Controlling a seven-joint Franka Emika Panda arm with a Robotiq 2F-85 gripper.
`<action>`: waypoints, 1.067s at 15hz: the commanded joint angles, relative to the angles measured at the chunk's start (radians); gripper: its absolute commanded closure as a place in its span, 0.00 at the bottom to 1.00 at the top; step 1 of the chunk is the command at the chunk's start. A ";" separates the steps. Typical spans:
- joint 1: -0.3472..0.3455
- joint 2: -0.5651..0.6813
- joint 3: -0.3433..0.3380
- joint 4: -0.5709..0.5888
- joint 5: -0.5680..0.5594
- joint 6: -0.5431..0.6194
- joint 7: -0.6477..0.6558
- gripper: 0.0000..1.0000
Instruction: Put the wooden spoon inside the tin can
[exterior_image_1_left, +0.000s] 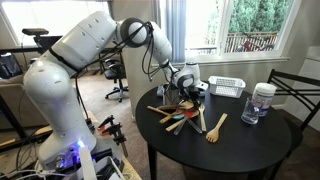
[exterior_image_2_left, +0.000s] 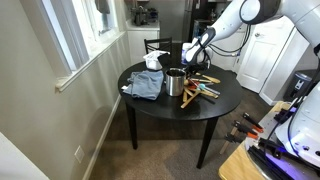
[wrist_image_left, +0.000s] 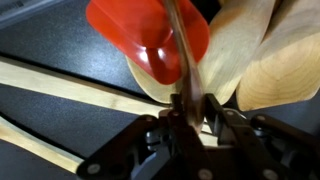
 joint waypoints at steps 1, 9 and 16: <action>-0.022 -0.043 0.022 -0.054 0.035 0.050 -0.041 0.93; -0.018 -0.112 0.019 -0.116 0.028 0.070 -0.046 0.93; 0.050 -0.294 -0.046 -0.225 -0.009 0.035 -0.007 0.93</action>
